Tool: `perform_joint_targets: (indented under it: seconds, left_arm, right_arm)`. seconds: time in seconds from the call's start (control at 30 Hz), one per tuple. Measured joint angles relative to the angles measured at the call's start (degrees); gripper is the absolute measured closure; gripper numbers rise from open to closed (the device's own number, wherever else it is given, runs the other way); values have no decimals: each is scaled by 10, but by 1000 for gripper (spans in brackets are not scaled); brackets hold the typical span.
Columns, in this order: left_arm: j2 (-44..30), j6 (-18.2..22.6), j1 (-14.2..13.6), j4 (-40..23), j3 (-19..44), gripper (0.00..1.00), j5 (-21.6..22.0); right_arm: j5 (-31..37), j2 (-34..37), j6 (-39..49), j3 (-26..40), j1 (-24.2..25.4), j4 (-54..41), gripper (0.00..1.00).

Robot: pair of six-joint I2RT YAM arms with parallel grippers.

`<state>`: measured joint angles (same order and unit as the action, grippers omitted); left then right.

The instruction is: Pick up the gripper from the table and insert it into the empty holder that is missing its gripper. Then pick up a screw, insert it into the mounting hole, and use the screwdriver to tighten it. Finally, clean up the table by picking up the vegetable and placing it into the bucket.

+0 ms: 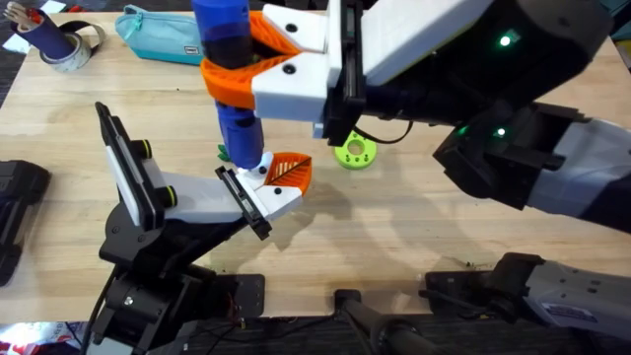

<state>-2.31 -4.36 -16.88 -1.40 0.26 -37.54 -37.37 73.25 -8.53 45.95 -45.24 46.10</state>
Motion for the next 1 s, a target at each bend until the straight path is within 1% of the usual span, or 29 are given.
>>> perform_joint_targets:
  seconds: [0.17, 0.4, 1.0]
  left_arm:
    - [0, -3, 0, -13, 0, 990, 0]
    - [0, -3, 0, -12, 0, 990, 0]
    - [0, -3, 0, -12, 0, 990, 0]
  right_arm:
    - [0, 1, -1, -1, 1, -2, 968]
    - [0, 1, -1, -3, 3, 40, 968]
    - [-1, -5, -1, -3, 4, 40, 968]
